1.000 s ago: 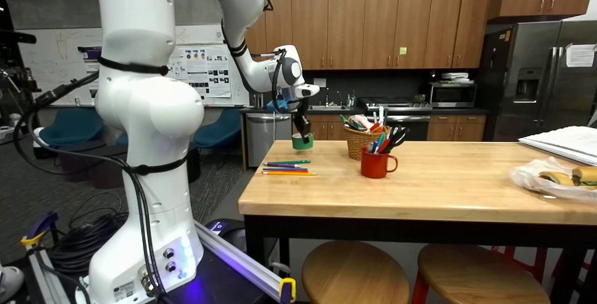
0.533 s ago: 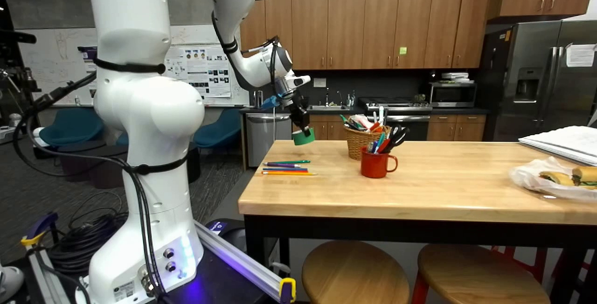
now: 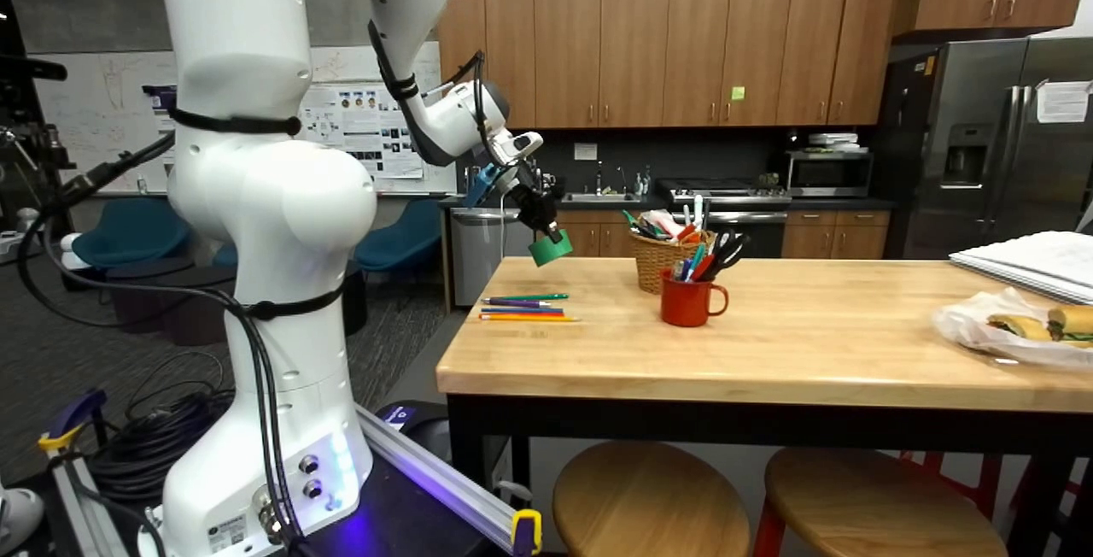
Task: Place the green masking tape upright.
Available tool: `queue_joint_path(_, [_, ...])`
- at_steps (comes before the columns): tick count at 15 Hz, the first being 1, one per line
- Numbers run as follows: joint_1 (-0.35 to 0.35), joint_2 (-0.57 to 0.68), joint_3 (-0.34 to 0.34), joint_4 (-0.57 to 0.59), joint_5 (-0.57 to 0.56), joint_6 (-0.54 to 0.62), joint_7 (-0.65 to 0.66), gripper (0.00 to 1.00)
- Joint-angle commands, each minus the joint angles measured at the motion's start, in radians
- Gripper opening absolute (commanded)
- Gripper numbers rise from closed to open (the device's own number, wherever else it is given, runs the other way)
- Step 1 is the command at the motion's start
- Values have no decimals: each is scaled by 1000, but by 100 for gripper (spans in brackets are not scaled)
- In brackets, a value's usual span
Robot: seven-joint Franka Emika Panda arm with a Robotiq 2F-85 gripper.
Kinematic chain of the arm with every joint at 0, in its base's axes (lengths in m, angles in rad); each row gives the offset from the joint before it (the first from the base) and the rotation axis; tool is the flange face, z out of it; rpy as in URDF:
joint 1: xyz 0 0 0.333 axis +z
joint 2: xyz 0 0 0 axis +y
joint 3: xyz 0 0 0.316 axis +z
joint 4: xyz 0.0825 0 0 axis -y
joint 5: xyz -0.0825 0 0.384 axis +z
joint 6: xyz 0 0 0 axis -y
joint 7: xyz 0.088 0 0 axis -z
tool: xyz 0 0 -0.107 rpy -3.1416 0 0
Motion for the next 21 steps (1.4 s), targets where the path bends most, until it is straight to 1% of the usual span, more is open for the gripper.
queue_joint_path(1, [26,9,26,24,-86,-92,41,1])
queue_joint_path(7, [51,64,47,65,-222,-180,69,1])
queue_joint_path(11, [64,114,46,79,-334,-215,83,1])
queue_joint_path(15, [69,175,42,91,-423,-242,105,1])
queue_joint_path(18, [69,213,41,100,-461,-257,108,1])
queue_joint_path(21, [67,241,40,110,-468,-262,104,1])
